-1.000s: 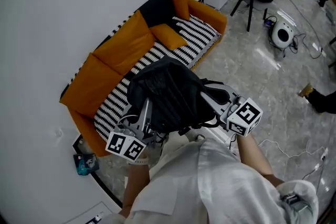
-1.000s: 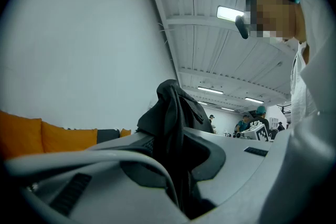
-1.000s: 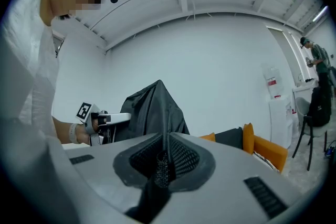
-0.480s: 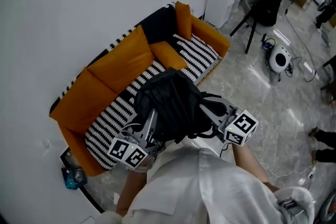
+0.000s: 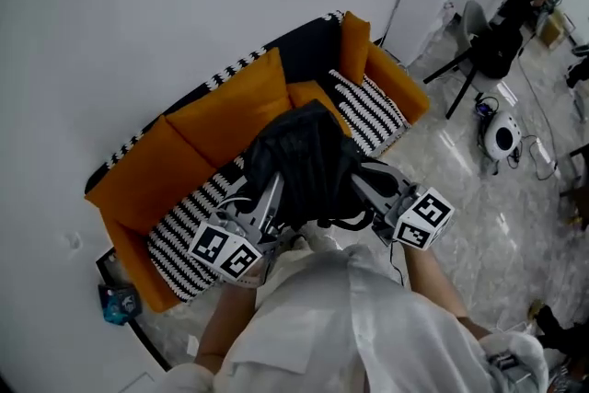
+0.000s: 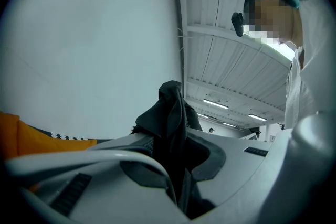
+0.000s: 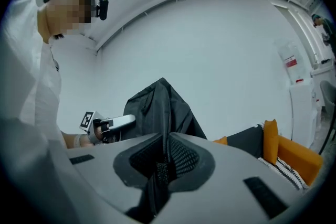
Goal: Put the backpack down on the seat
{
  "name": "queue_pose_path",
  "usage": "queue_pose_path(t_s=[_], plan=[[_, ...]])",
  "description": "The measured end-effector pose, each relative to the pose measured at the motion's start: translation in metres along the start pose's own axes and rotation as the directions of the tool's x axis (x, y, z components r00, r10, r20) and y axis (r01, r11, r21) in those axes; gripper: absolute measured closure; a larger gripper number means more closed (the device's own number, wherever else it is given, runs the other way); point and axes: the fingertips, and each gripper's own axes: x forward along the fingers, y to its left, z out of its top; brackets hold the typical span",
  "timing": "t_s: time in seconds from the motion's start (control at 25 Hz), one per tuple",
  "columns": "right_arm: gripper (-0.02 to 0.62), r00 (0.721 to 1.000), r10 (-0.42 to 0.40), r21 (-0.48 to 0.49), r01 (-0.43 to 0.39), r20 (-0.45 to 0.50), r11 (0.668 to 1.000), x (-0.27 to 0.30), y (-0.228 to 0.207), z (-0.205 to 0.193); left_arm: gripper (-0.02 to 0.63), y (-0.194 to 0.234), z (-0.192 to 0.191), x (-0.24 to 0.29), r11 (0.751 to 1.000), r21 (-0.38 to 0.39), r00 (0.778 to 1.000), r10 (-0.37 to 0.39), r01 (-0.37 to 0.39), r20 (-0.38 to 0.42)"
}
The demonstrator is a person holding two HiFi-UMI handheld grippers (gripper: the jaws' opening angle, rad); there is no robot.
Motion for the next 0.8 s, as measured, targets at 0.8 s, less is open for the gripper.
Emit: queue_pose_path(t_s=[0.8], plan=[[0.548,0.911,0.303,0.13,-0.277,-0.28,0.952,0.148,-0.139,-0.058,0.531,0.145,-0.042,0.078,0.937,-0.069,0.938,0.336,-0.342,-0.091]])
